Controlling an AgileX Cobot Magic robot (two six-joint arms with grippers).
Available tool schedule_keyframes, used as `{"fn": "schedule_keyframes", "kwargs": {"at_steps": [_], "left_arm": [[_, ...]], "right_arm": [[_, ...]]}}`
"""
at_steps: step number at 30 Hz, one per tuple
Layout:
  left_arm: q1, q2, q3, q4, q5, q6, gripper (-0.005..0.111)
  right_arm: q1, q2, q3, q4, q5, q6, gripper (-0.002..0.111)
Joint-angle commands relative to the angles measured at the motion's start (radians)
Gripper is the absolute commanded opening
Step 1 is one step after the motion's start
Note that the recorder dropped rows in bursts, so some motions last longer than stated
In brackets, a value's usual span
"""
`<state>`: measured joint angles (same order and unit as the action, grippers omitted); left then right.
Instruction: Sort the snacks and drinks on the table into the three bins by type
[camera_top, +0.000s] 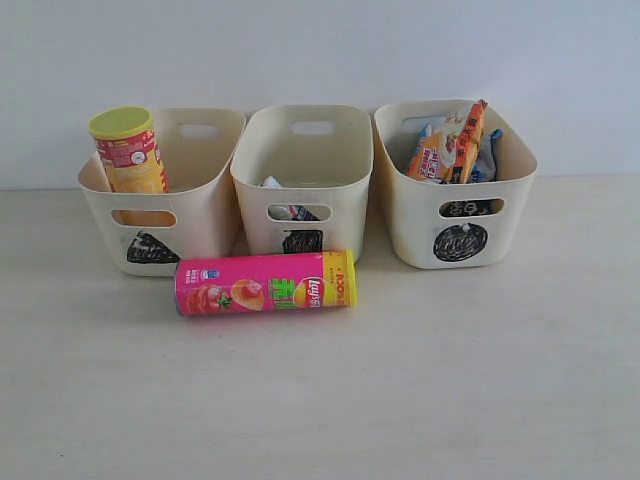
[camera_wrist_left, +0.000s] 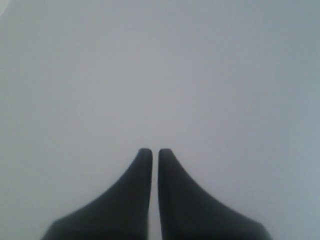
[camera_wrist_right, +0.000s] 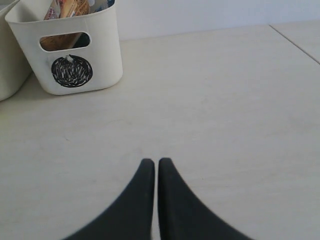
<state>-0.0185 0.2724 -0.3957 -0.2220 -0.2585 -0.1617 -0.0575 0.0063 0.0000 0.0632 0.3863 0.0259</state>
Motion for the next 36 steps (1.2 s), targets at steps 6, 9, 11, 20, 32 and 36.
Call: {"fn": "schedule_keyframes", "kwargs": {"at_steps": [6, 9, 11, 20, 32, 36], "left_arm": [[-0.003, 0.477, -0.472, 0.156, 0.814, 0.294, 0.004], [-0.003, 0.62, -0.588, -0.043, 0.999, 0.563, 0.004], [-0.003, 0.716, -0.652, -0.164, 1.106, 0.73, 0.004], [-0.099, 0.999, -0.722, -0.335, 1.253, 1.269, 0.004], [-0.4, 1.315, -0.722, -0.117, 0.968, 1.383, 0.063], [-0.433, 1.413, -0.722, -0.097, 0.792, 1.383, 0.079]], "right_arm": [[-0.001, -0.006, 0.0, 0.001, -0.007, -0.002, 0.0], [-0.001, -0.006, 0.0, 0.001, -0.007, -0.002, 0.0], [-0.001, -0.006, 0.0, 0.001, -0.007, -0.002, 0.0], [-0.001, -0.006, 0.0, 0.001, -0.007, -0.002, 0.0], [-0.001, -0.006, 0.0, 0.001, -0.007, -0.002, 0.0], [-0.001, -0.006, 0.0, 0.001, -0.007, -0.002, 0.0]]}}
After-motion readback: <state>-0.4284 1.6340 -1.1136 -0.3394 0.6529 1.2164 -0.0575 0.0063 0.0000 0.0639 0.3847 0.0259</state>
